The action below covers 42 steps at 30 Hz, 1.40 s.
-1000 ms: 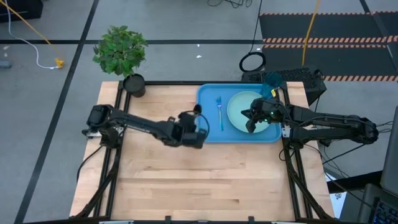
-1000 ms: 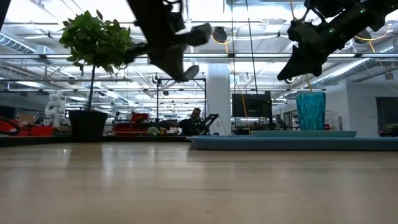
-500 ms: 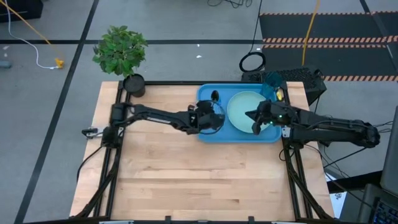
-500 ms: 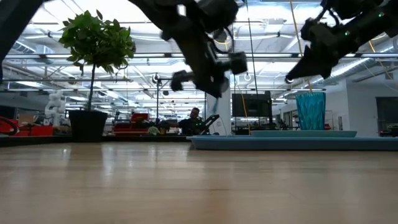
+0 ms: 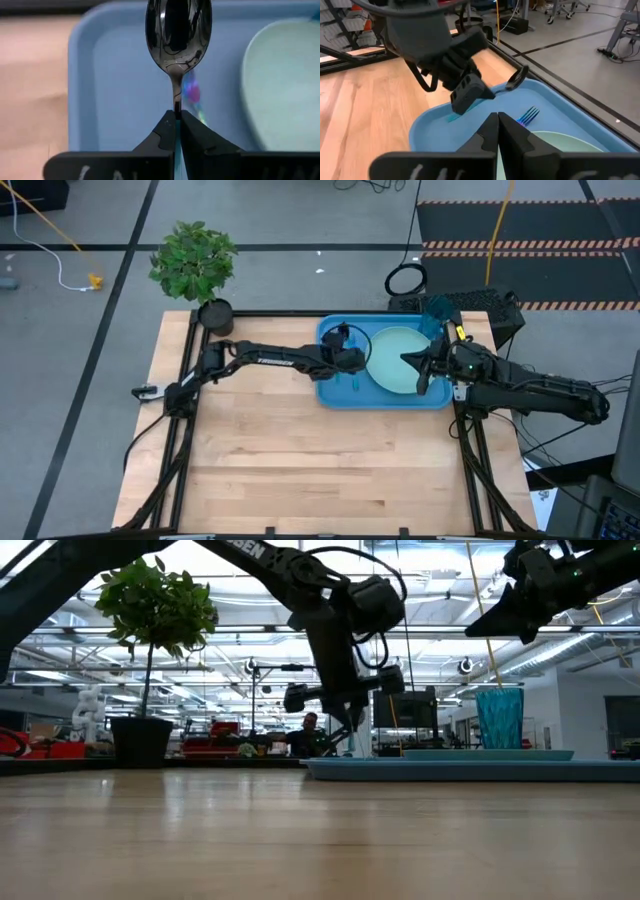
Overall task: Pick and place plate/cup/fork/spoon on tray
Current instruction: Put the blue spoon on the left side of the purple fork in the blue serving tray, then return to Home Position
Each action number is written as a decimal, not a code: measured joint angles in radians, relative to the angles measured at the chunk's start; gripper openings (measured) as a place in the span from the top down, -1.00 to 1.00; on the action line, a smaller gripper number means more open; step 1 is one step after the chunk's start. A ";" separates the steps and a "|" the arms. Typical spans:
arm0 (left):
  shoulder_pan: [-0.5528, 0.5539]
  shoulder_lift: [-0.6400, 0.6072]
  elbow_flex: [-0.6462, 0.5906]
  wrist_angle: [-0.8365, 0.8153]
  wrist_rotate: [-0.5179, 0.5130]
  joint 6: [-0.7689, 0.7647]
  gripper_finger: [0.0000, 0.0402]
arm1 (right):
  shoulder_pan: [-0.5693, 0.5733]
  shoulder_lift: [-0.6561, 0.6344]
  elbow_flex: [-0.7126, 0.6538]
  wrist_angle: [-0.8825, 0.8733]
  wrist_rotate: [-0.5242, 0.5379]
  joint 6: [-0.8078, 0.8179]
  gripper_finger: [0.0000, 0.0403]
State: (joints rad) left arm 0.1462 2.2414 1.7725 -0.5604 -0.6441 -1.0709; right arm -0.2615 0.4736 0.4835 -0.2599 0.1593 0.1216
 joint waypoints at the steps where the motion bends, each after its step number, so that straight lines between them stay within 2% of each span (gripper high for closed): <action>1: 0.001 0.000 0.000 -0.021 0.019 -0.025 0.95 | 0.000 0.000 0.000 0.001 0.000 0.000 1.00; 5: 0.000 0.000 0.000 -0.123 0.049 -0.140 0.95 | 0.000 -0.001 0.000 0.000 0.000 0.005 1.00; 11: 0.012 0.004 -0.001 -0.092 0.107 -0.136 0.95 | 0.000 -0.001 0.000 0.005 -0.003 -0.006 1.00; 17: 0.033 0.062 -0.002 -0.077 0.169 -0.182 0.95 | 0.000 -0.008 0.000 0.003 -0.003 -0.021 1.00; 24: 0.030 0.077 -0.002 -0.066 0.168 -0.181 0.93 | 0.000 -0.021 0.000 0.001 -0.003 -0.029 1.00; 36: 0.036 0.077 -0.002 -0.063 0.145 -0.185 0.74 | 0.000 -0.027 0.000 0.001 -0.003 -0.033 1.00; 42: 0.042 0.073 -0.002 -0.067 0.171 -0.150 0.62 | 0.000 -0.027 0.000 0.000 -0.004 -0.033 1.00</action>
State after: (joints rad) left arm 0.1878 2.3139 1.7710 -0.6274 -0.4735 -1.2213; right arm -0.2615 0.4469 0.4835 -0.2599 0.1555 0.0887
